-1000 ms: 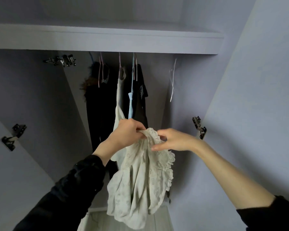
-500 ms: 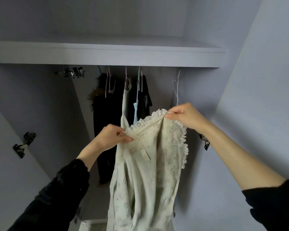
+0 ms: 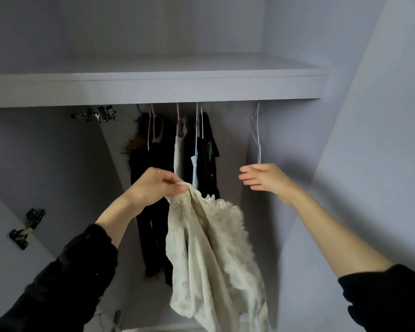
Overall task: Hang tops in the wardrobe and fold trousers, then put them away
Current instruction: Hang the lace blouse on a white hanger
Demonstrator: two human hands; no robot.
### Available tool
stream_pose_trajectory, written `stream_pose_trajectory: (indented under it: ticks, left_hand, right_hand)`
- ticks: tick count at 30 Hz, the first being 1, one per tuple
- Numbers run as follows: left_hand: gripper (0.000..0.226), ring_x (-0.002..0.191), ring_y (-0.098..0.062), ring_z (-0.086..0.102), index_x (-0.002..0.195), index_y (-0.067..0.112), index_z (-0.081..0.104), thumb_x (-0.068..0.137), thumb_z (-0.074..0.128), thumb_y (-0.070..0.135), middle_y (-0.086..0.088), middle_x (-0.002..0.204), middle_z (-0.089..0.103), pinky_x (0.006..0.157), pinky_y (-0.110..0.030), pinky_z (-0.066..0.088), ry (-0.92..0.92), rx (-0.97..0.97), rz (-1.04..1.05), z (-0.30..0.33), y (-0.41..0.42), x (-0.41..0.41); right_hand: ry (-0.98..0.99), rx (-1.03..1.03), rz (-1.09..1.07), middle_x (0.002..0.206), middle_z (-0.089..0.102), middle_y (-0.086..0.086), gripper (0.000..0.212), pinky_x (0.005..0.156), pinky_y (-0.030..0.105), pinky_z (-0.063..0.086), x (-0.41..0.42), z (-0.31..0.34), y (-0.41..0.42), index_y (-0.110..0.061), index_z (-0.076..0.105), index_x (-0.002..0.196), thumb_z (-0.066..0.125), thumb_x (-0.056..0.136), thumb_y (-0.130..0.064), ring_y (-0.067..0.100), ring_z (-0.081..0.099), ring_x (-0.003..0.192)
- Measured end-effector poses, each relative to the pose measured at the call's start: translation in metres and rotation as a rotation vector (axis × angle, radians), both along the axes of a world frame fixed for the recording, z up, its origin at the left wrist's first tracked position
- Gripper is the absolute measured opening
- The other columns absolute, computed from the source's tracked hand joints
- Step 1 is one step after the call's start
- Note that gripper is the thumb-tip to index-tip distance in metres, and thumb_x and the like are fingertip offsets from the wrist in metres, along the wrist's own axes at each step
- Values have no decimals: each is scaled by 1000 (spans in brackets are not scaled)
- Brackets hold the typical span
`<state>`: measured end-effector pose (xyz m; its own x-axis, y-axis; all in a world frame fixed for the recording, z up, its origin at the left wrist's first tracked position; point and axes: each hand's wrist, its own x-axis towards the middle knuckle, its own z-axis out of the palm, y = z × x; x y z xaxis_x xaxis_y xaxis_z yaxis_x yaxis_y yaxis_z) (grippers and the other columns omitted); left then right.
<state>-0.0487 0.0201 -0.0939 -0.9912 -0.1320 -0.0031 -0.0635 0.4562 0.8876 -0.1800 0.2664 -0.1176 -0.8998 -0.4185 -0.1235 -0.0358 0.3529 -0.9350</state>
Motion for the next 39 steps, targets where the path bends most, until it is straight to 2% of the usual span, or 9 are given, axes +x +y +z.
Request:
stream_pose_trajectory:
  ticks: [3, 6, 11, 16, 18, 21, 29, 33, 39]
  left_hand:
    - [9, 61, 3, 64, 75, 17, 73, 82, 71, 12, 9, 63, 70, 59, -2, 44, -10, -41, 18, 3, 10, -14]
    - [12, 63, 7, 63, 75, 19, 73, 83, 69, 11, 13, 61, 69, 59, 1, 41, -17, -39, 75, 9, 14, -32]
    - [18, 64, 6, 63, 74, 20, 73, 85, 65, 8, 12, 65, 70, 60, -4, 44, -34, -13, 143, 5, 18, -42]
    - [15, 62, 1, 62, 77, 16, 75, 85, 66, 8, 2, 71, 72, 59, -4, 44, -50, 17, 236, -6, 13, -36]
    - [14, 62, 2, 62, 78, 16, 76, 85, 66, 10, 2, 72, 72, 58, -4, 44, -53, 29, 270, -5, 9, -36]
    - [15, 63, 4, 63, 77, 17, 76, 86, 65, 12, 4, 72, 72, 57, -4, 43, -37, 37, 294, -5, 6, -37]
    - [12, 82, -17, 66, 82, 10, 75, 87, 64, 12, -12, 87, 72, 80, -31, 52, -30, 111, 274, -11, 13, -31]
    - [12, 81, -14, 67, 83, 11, 74, 88, 63, 11, -7, 83, 73, 68, -18, 54, -36, 150, 239, -13, 15, -19]
    - [11, 84, -14, 66, 87, 10, 74, 88, 64, 14, -7, 89, 73, 80, -26, 53, -27, 127, 174, -15, 9, 10]
  right_hand:
    - [118, -185, -342, 96, 65, 13, 27, 73, 27, 53, -38, -5, -7, -1, 61, 114, 40, 96, -2, 23, 62, 83]
    - [300, 61, -559, 104, 65, 18, 29, 87, 37, 47, -91, -5, -14, -1, 61, 117, 47, 91, -5, 32, 61, 97]
    - [194, 347, -431, 121, 57, 23, 38, 84, 31, 43, -140, -11, -24, 7, 52, 121, 54, 92, -17, 35, 56, 111]
    - [-250, -132, -344, 95, 60, 15, 12, 80, 29, 45, -168, -8, -35, -6, 54, 94, 43, 98, -9, 25, 61, 85]
    - [-396, -337, -354, 70, 44, 5, 26, 56, 17, 44, -172, -9, -39, -10, 43, 75, 35, 100, -6, 9, 46, 48]
    - [-424, -503, -333, 62, 21, -1, 27, 28, 14, 12, -174, -7, -44, -15, 41, 75, 31, 99, -5, 2, 18, 24]
    - [-289, -359, -225, 52, 31, -3, 32, 32, 12, 12, -104, -71, -25, -18, 40, 68, 58, 93, -27, 3, 18, 29]
    - [-158, -194, -406, 41, 29, -5, 49, 34, 19, 19, -41, -118, -6, -19, 35, 51, 66, 88, -31, 11, 24, 37]
    - [-26, -390, -337, 58, 51, 0, 27, 70, 28, 48, 32, -117, 8, -12, 54, 67, 65, 87, -26, 11, 51, 54]
